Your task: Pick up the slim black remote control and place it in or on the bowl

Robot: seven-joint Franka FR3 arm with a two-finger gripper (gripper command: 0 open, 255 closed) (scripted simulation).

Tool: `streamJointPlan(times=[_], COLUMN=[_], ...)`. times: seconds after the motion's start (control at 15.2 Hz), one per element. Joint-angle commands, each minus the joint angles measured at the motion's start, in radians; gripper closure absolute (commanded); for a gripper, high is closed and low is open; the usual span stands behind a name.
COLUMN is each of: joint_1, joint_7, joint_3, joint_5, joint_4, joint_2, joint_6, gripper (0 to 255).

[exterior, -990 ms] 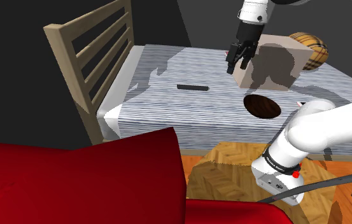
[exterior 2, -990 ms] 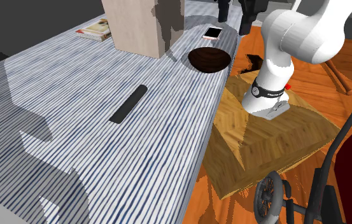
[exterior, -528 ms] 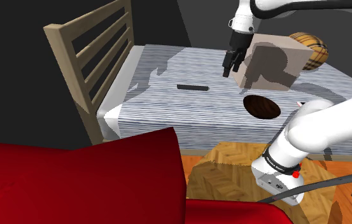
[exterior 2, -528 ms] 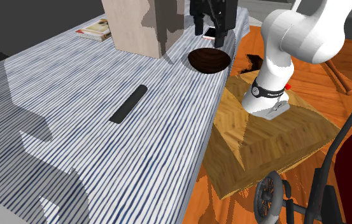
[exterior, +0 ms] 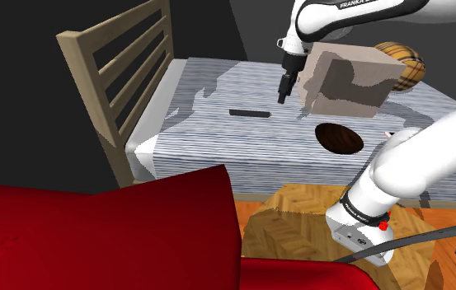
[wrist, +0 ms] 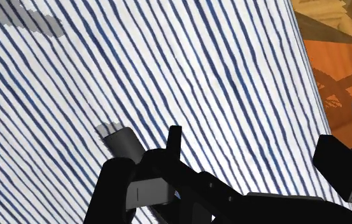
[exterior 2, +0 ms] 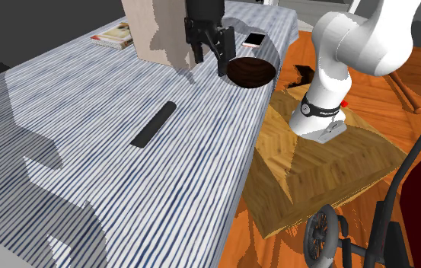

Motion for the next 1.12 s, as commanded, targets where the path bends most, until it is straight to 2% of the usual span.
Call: streamJointPlan(times=[0.0,0.46,0.86,1.06], joint_1=[0.008,0.029,0.018,0.016], joint_7=[-0.084,-0.359,-0.576,-0.581], joint_3=[-0.028,-0.085,-0.08,-0.076], joint_5=[-0.001,0.047,0.114,0.121], joint_4=[0.03,0.181,0.362,0.343], joint_2=[0.078,0.359,0.603,0.621], joint_6=[0.048,0.171,0.224,0.261], gripper=[0,0,0,0])
